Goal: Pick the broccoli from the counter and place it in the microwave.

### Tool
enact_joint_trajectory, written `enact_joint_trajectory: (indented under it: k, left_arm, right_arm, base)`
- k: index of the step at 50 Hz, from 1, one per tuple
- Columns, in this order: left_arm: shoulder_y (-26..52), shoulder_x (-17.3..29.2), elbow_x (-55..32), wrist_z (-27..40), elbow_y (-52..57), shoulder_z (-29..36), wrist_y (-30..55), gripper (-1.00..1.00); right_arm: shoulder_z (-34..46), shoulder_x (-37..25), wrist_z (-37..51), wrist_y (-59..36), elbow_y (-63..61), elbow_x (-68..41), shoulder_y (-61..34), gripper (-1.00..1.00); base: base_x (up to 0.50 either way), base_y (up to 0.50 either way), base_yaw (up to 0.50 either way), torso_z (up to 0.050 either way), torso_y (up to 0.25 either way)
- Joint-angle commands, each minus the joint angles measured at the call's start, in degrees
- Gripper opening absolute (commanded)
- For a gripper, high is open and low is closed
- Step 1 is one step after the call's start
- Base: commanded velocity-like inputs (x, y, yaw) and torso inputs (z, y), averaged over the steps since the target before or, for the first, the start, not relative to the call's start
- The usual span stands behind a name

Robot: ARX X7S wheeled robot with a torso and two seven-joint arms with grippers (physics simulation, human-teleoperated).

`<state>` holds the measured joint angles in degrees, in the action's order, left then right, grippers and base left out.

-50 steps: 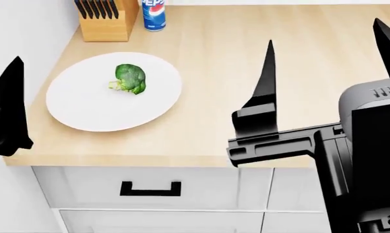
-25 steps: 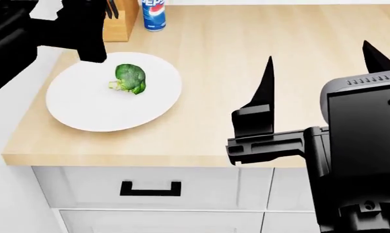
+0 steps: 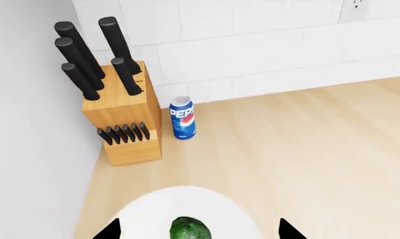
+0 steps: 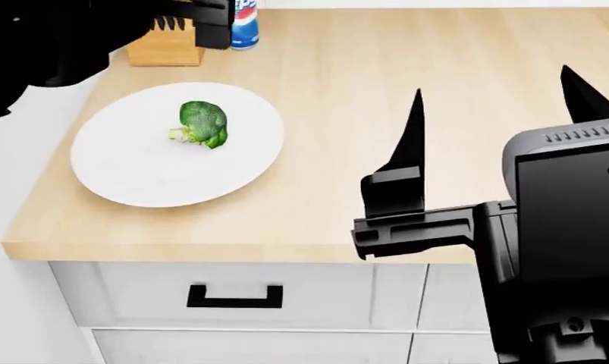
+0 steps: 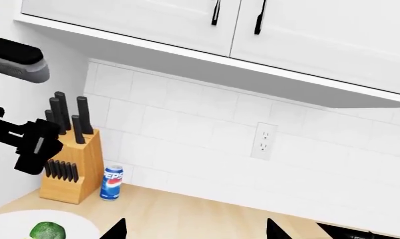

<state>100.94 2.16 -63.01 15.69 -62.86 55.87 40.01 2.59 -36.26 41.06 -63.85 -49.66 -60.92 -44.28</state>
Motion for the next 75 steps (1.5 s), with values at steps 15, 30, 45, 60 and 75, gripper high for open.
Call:
enact_joint_trajectory:
  k: [15,30,45,60,75]
  left_arm:
    - [-0.29,-2.16,-21.18,2.78,-10.95,26.14,-3.39,1.0]
    - [-0.57,-2.16,-27.53,3.01,-9.08,34.0,-5.05,1.0]
    - [-2.62,-2.16,-27.24,4.03,-5.83,34.15,-5.04,1.0]
    - [-5.26,-2.16,-26.3,4.64,-2.6,34.08,-4.96,1.0]
    - [-8.14,-2.16,-25.78,5.06,-1.81,33.96,-5.18,1.0]
  right_arm:
    - [-3.25,-1.47,3.82,-0.51,-2.1,-5.45,1.37,1.0]
    - [-3.34,-1.77,4.61,-0.28,-2.15,-6.73,1.16,1.0]
    - [-4.78,-2.52,5.93,0.46,-2.89,-8.67,2.78,1.0]
    - [-5.38,-3.26,9.17,-0.14,-3.73,-12.1,2.86,1.0]
    - [-6.24,-4.14,9.24,0.86,-3.79,-13.23,3.18,1.0]
  base:
    - [0.0,0.0,0.0,0.0,0.0]
    - [0.23,0.0,0.0,0.0,0.0]
    - [0.09,0.0,0.0,0.0,0.001]
    - [0.09,0.0,0.0,0.0,0.0]
    - [0.02,0.0,0.0,0.0,0.0]
